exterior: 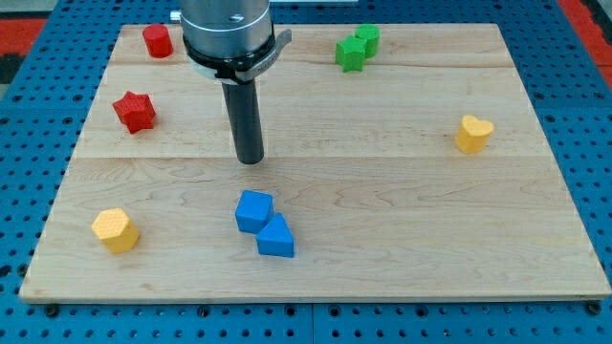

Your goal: Push red star into red circle

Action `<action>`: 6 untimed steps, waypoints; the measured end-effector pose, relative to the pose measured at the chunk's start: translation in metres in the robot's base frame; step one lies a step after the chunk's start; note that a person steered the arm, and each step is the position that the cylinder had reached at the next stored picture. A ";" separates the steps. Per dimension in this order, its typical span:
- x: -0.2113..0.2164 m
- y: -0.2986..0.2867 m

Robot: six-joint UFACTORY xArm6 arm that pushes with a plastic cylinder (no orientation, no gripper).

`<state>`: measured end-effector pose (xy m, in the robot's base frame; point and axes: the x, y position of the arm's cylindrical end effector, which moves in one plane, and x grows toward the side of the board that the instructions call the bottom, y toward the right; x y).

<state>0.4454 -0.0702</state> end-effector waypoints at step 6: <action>0.037 -0.066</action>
<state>0.4821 -0.1362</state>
